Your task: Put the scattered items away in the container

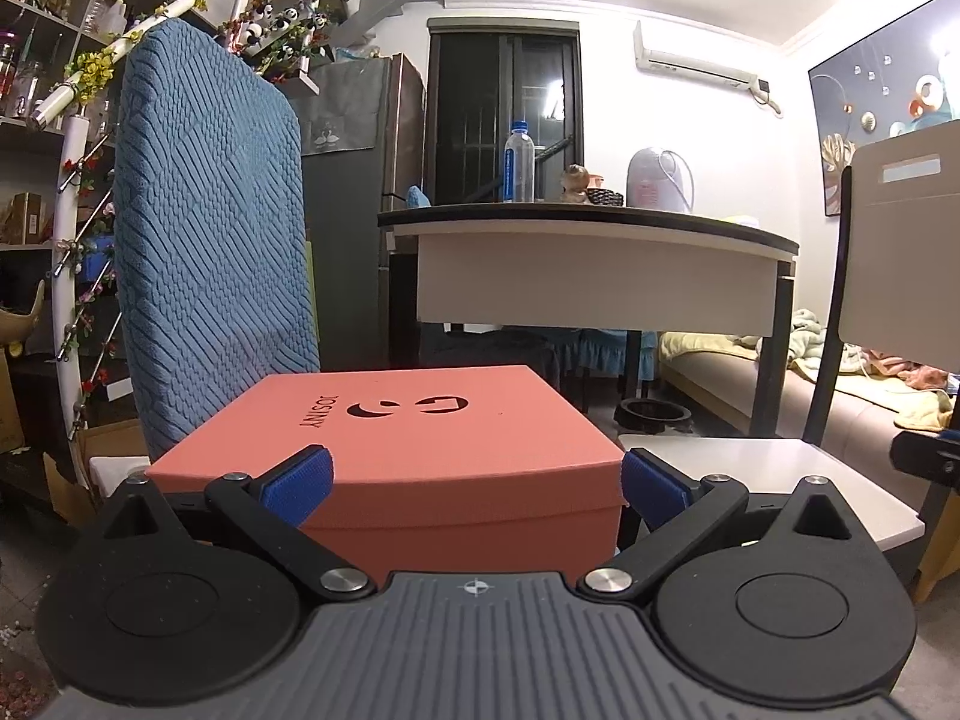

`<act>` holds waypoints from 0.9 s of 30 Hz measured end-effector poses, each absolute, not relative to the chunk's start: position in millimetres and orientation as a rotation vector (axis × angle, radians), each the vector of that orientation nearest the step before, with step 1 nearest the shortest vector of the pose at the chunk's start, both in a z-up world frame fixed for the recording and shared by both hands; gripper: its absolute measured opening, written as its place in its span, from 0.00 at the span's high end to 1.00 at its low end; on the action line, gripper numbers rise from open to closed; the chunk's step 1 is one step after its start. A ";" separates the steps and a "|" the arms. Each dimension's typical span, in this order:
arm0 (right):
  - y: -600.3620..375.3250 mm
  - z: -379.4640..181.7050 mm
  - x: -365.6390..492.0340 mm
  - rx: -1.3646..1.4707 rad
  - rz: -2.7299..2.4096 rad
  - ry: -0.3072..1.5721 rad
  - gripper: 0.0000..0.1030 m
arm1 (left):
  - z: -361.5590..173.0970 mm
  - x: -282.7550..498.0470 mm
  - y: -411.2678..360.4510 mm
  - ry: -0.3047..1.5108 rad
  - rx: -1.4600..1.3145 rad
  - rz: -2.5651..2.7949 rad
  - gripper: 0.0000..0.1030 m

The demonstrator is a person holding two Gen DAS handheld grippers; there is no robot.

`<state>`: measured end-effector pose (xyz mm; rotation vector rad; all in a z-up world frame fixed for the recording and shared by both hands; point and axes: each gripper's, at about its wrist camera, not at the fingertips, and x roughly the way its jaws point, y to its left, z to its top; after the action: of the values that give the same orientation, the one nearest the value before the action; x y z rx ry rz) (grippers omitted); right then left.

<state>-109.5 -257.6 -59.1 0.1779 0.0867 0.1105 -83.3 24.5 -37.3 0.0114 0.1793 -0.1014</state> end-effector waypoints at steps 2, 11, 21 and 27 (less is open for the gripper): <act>-257.5 -59.0 -110.3 0.181 0.107 0.080 0.00 | -38.0 -83.3 25.1 0.182 0.011 -0.101 0.00; -259.6 -58.1 -110.2 0.189 0.098 0.077 0.00 | -40.0 -85.6 26.6 0.187 0.015 -0.092 0.00; -259.4 -58.4 -109.0 0.186 0.083 0.075 0.00 | -39.6 -87.3 26.3 0.180 0.034 -0.078 0.00; -259.0 -59.0 -108.3 0.186 0.075 0.075 0.00 | -40.2 -86.9 30.2 0.182 0.026 -0.071 0.00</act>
<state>-108.3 -259.0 -59.0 0.1864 0.0750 0.0749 -86.9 30.2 -40.2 0.0260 0.1822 -0.0713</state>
